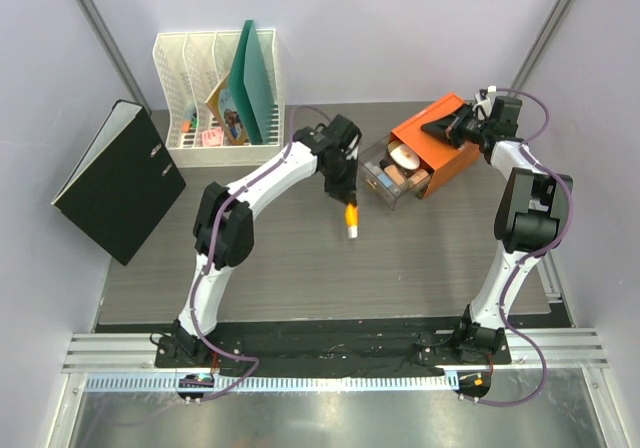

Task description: Organize the makeup

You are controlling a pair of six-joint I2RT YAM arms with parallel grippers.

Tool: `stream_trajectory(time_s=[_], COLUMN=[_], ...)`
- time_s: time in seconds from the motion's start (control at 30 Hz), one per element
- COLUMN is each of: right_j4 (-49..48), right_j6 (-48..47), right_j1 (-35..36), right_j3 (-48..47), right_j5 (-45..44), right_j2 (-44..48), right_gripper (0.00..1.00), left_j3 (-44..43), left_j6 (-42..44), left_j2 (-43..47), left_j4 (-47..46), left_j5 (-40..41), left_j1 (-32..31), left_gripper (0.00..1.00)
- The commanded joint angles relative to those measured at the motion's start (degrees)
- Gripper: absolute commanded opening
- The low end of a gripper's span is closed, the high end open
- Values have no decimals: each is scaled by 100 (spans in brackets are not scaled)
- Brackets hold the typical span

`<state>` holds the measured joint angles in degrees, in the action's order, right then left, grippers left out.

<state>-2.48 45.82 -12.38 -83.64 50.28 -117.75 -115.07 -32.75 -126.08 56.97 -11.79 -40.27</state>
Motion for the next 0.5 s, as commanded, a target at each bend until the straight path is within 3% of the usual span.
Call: stream_trajectory(time_s=[0.0, 0.13, 0.33, 0.47], right_j4=[1575, 1575, 1575, 1584], right_j6=[-829, -829, -847, -873], right_j1=[-194, -194, -194, -194], right_j3=[699, 717, 743, 778], right_j5=[-1082, -1082, -1091, -1073], right_j2=[-1153, -1153, -1136, -1118], right_gripper=[1, 1, 1, 1], left_j3=[-359, -376, -437, -1271], left_j6=[-573, -934, -2383, -2587], left_j2=[461, 471, 120, -504], left_j4=[-1570, -2671, -4910, -4827], left_j5=[-1279, -1832, -2565, -2364], left_j1=[282, 371, 503, 511], left_gripper=[0, 0, 0, 0])
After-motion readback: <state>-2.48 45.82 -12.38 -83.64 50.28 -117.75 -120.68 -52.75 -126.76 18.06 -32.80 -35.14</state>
